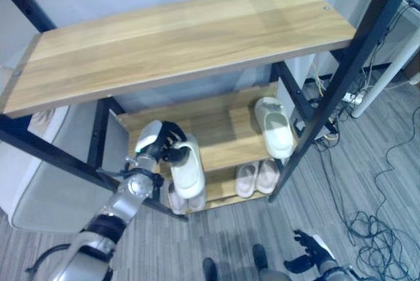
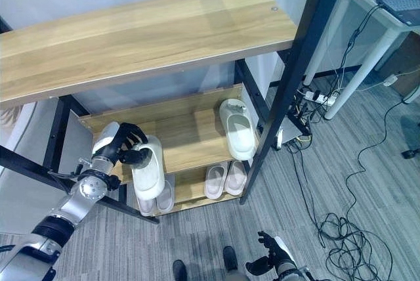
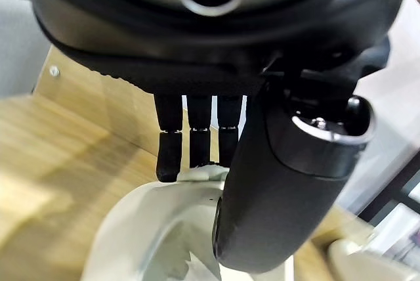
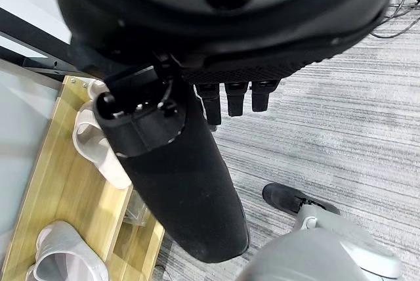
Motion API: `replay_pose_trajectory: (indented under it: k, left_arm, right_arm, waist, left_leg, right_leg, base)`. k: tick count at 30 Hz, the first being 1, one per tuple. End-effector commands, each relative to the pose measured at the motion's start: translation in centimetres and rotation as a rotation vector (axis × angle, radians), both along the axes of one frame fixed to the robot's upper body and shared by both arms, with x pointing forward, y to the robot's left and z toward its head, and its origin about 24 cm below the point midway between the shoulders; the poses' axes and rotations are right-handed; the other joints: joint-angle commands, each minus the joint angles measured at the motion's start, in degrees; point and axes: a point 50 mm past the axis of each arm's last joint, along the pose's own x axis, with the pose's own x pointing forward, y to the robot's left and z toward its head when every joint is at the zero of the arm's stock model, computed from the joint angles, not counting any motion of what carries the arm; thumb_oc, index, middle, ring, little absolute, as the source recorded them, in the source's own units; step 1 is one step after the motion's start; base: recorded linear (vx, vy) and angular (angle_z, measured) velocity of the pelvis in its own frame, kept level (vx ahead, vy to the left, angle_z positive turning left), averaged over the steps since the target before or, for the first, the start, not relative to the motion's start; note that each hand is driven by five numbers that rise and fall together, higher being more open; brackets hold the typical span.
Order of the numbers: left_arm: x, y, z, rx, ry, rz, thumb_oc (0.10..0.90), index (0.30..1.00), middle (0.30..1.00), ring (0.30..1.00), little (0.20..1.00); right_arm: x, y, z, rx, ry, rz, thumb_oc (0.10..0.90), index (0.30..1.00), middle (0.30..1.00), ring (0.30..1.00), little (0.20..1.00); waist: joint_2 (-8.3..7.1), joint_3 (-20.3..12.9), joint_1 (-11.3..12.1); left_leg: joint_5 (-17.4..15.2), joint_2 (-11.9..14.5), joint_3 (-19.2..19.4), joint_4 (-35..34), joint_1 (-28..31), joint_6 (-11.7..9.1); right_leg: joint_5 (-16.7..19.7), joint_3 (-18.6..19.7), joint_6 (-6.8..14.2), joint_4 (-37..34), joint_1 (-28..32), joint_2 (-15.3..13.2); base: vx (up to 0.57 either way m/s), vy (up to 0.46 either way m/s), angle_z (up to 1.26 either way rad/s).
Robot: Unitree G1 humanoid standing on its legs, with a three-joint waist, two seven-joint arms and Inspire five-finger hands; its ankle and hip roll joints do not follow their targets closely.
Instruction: Arrange the slippers neatly on the shoe rack.
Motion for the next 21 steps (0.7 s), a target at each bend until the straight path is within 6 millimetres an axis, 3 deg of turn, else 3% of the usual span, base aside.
replay_pose_trajectory:
  k: [1, 4, 7, 10, 21]
  left_arm:
    - [1.0, -2.6, 3.5, -0.215, -0.176, -0.048, 0.4, 0.3, 0.3, 0.3, 0.3]
    - [0.9, -3.7, 3.9, -0.256, -0.195, -0.078, 0.4, 0.3, 0.3, 0.3, 0.3]
    - [1.3, -5.9, 5.5, -0.313, -0.258, -0.126, 0.4, 0.3, 0.3, 0.3, 0.3]
    - [1.8, -7.0, 6.5, -0.314, -0.294, -0.142, 0.4, 0.3, 0.3, 0.3, 0.3]
    - [4.3, -7.5, 8.8, -0.209, -0.346, -0.105, 0.4, 0.3, 0.3, 0.3, 0.3]
  right_arm:
    - [1.4, -0.5, 1.3, -0.004, -0.106, -0.032, 0.8, 0.9, 0.9, 0.9, 0.9]
    - [1.6, -0.6, 1.4, -0.011, -0.109, -0.033, 0.8, 0.9, 0.9, 0.9, 0.9]
    - [1.8, -1.0, 1.7, -0.022, -0.13, -0.045, 0.8, 0.9, 0.9, 0.9, 0.9]
    - [1.8, -1.1, 1.9, -0.026, -0.138, -0.048, 0.8, 0.9, 0.9, 0.9, 0.9]
    - [1.5, -2.0, 2.2, -0.042, -0.15, -0.065, 0.8, 0.9, 0.9, 0.9, 0.9]
  waist:
    - [-0.82, 1.22, -0.21]
    - [0.11, 1.77, -0.46]
    - [2.27, 2.77, -1.51]
    - [3.23, 3.33, -2.28]
    - [4.94, 4.25, -4.73]
  left_leg:
    - [-1.99, -1.14, -0.25, -0.45, 0.43, -2.99]
    - [-1.96, -1.28, -0.04, -0.45, 0.62, -2.99]
    - [-2.18, -1.46, 0.6, -0.45, 1.65, -2.87]
    - [-2.39, -1.55, 1.23, -0.45, 2.25, -2.8]
    - [-2.89, -1.19, 3.0, -0.45, 2.99, -2.88]
  right_leg:
    - [-3.45, -3.57, 4.73, 0.04, -0.14, -2.07]
    - [-3.47, -3.38, 4.79, 0.04, -0.03, -2.19]
    - [-3.67, -2.79, 4.9, 0.04, 0.5, -2.24]
    - [-3.74, -2.13, 4.99, 0.04, 0.75, -2.24]
    - [-3.41, -0.53, 5.33, 0.04, 0.07, -2.16]
  base:
    - [0.0, 0.0, 0.0]
    - [-0.01, 0.01, -0.02]
    - [0.02, 0.034, -0.09]
    - [0.02, 0.021, -0.1]
    - [0.02, -0.001, -0.11]
